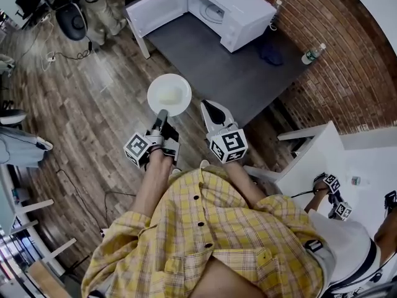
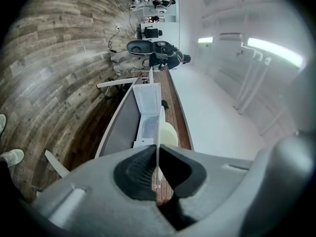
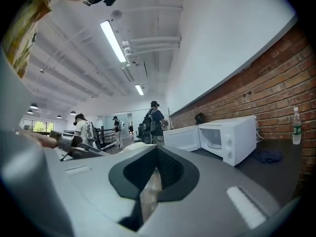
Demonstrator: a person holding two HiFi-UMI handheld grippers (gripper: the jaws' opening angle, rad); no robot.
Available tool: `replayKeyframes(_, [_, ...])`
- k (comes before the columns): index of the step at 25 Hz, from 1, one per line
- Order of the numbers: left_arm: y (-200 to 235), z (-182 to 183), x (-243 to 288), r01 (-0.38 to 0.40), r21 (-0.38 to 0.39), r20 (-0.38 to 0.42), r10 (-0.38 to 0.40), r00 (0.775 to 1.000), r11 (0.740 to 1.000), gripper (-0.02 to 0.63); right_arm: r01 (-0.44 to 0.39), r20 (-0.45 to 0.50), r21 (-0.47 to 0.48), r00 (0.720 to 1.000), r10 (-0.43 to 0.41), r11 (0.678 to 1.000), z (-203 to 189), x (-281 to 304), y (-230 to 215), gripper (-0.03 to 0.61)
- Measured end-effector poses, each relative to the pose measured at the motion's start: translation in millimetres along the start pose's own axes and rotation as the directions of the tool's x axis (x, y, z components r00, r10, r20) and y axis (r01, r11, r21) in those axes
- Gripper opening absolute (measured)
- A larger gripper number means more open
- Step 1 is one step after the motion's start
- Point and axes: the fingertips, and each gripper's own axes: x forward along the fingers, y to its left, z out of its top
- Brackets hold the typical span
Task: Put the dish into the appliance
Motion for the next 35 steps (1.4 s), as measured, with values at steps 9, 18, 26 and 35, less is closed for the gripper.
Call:
replayKeyframes(9, [-3.0, -17.5, 30.8, 0.001, 0.040, 0.028, -0.003, 1.000, 0.999, 0.012, -0.038, 0.007, 0.025, 0.999, 0.038, 0.999, -2.1, 4.1, -41.4, 0.003])
replayKeyframes(18, [0.4, -32.3, 41.0, 0.004, 0.001, 0.084, -0.004, 0.996, 1.000, 0.012, -0.063, 0.020, 0.032, 0.998, 0.062, 0.997, -4.1, -1.9, -63.7, 0.002])
replayKeyframes(26, [6.1, -16.7, 73.5, 0.020, -0.018, 0.072, -0.019, 0.997, 1.000, 0.012, -0.046, 0.017, 0.045, 0.999, 0.045, 0.998, -12.5, 27.6, -81.4, 0.002])
replayKeyframes(35, [15.8, 31.4, 151.2, 0.001, -0.005, -0.029, -0.001, 1.000, 1.000, 0.012, 0.037, 0.011, 0.045, 0.999, -0.038, 0.998, -9.1, 104.9, -114.8, 0.002])
